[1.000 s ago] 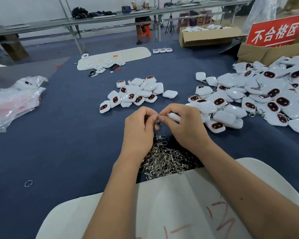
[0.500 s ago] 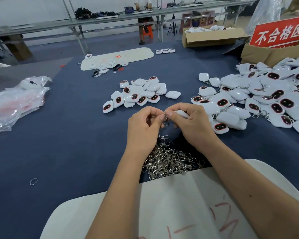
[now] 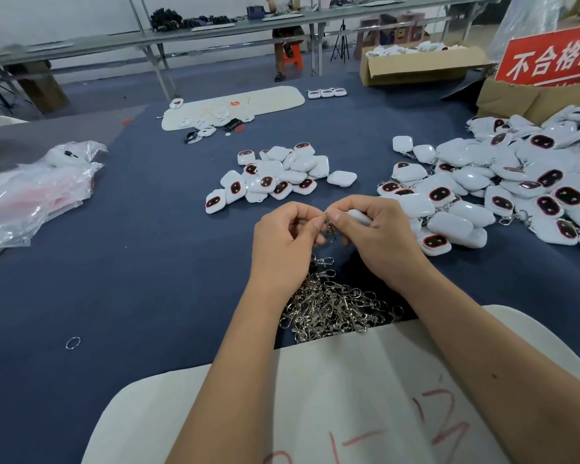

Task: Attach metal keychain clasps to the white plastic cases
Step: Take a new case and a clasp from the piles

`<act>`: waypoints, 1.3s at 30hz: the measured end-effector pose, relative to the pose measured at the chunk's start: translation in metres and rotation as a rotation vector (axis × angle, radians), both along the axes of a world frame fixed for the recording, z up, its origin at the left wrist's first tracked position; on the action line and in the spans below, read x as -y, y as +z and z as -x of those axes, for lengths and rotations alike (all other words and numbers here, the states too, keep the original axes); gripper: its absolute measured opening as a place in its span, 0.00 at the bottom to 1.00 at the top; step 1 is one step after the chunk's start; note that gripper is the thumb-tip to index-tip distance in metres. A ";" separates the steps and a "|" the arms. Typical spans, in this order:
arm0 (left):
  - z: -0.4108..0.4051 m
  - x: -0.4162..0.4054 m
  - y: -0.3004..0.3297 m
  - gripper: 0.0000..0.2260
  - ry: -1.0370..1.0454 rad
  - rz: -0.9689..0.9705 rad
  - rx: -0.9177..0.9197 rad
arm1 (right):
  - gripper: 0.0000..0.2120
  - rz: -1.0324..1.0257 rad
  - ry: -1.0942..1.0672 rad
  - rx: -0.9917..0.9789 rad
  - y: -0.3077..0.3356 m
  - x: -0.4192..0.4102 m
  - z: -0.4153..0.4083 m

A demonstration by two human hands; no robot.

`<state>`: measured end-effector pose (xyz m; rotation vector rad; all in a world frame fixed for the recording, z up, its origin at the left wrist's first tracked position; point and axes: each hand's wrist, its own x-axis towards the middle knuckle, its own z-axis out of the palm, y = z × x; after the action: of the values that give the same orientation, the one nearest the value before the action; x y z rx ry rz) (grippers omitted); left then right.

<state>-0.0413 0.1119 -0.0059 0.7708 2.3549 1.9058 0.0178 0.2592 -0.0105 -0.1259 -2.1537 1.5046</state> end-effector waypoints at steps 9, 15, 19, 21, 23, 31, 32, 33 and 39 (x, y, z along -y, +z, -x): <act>0.001 -0.001 -0.006 0.11 0.046 0.099 -0.056 | 0.09 -0.183 -0.048 0.047 -0.003 0.003 0.003; 0.001 0.000 -0.006 0.11 0.051 0.155 -0.054 | 0.06 -0.295 -0.103 -0.007 -0.003 0.005 0.003; 0.001 0.001 -0.005 0.09 0.033 0.137 0.015 | 0.05 -0.448 -0.119 -0.119 -0.002 0.008 0.002; 0.000 0.002 -0.003 0.09 0.020 0.123 0.038 | 0.05 -0.452 -0.131 -0.116 -0.001 0.007 0.002; -0.001 0.002 -0.001 0.09 0.003 0.120 0.042 | 0.05 -0.426 -0.139 -0.094 -0.001 0.007 0.002; -0.003 -0.001 0.002 0.05 -0.034 0.057 0.021 | 0.07 -0.132 -0.068 0.051 0.005 0.002 0.001; -0.003 -0.002 0.002 0.05 -0.035 0.050 0.023 | 0.06 -0.108 -0.061 0.048 0.005 0.001 0.001; -0.002 -0.002 0.001 0.05 -0.037 0.043 0.027 | 0.06 -0.089 -0.056 0.043 0.005 0.001 0.000; -0.003 -0.004 0.001 0.05 -0.035 0.020 0.015 | 0.07 -0.016 -0.038 0.019 0.004 0.001 0.000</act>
<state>-0.0388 0.1155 -0.0049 0.7882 2.3320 1.8650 0.0174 0.2580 -0.0067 -0.1761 -2.1654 1.4703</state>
